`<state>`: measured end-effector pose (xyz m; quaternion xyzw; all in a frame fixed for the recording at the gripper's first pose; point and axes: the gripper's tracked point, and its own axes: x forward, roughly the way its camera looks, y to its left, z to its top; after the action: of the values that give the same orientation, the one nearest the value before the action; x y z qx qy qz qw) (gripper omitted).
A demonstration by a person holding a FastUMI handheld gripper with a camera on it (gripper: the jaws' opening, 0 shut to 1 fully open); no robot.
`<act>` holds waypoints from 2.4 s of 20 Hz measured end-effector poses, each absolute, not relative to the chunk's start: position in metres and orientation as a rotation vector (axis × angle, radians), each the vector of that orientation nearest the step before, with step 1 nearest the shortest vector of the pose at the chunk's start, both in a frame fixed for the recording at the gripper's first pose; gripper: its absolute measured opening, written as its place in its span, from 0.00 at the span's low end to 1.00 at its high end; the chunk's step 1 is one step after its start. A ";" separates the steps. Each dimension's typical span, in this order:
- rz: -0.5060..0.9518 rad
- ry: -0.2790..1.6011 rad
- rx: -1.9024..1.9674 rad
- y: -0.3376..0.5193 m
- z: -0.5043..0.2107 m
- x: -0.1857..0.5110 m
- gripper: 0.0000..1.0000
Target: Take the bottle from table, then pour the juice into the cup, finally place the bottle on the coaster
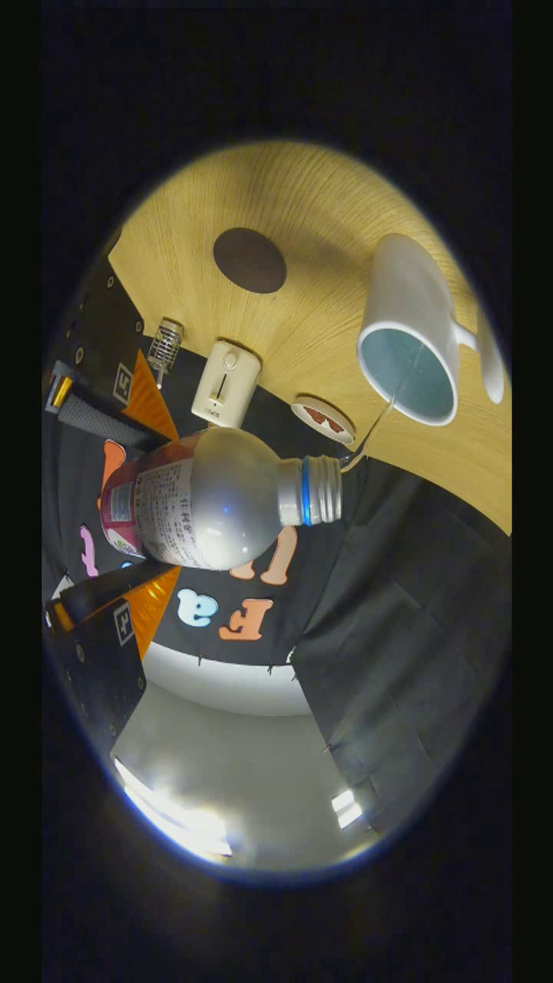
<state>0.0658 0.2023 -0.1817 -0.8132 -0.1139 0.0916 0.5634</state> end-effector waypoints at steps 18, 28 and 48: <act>0.222 -0.394 -1.973 0.226 -0.180 0.068 0.77; 0.280 -0.358 -1.950 0.231 -0.206 0.064 0.77; 0.332 0.174 -0.780 0.209 -0.230 0.087 0.78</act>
<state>0.0874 0.2087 -0.2298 -0.3782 0.0844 0.1607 0.9078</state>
